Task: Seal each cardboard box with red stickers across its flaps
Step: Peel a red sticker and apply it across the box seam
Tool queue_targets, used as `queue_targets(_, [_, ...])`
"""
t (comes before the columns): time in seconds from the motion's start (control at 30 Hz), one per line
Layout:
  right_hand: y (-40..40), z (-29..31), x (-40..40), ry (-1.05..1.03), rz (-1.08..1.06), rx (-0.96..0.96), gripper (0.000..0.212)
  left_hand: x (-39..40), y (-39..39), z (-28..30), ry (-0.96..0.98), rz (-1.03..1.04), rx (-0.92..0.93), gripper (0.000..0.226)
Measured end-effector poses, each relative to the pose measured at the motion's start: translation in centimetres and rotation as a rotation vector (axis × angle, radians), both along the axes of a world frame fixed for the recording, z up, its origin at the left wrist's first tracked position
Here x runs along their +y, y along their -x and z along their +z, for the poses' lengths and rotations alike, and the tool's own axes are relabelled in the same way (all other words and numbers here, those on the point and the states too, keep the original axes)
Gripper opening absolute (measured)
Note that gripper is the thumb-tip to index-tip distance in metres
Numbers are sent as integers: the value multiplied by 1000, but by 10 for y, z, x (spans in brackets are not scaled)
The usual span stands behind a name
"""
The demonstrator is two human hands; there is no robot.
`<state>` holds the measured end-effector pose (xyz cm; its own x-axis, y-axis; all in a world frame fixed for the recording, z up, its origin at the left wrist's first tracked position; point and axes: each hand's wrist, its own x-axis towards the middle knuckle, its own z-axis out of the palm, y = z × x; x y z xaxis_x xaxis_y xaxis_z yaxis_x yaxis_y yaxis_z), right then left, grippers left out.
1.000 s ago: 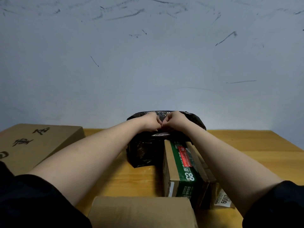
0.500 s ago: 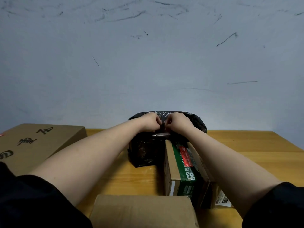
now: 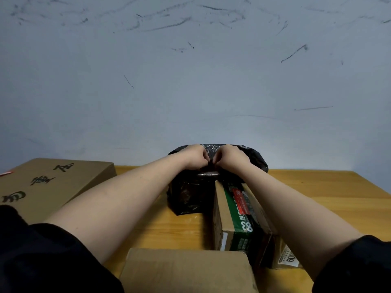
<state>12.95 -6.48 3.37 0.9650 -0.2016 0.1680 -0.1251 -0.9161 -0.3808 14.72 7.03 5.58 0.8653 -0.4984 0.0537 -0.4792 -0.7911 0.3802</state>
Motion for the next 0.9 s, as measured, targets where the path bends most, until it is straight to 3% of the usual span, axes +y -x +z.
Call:
queue_targets(0.2, [8,7,-2,22,-40,-163,14,5,3,5,38,35,4,27])
queue_targets(0.4, [37,28,2,-4,4,-175,9,13,25,22,115,52,-11,21])
queue_targets(0.73, [138,70,-14,-82,10,-279,12,8,112,56,181,43,-159,21])
queue_targets(0.9, [195,69,-37,-122,-17,-268,10,-16,163,57,216,-40,-141,17])
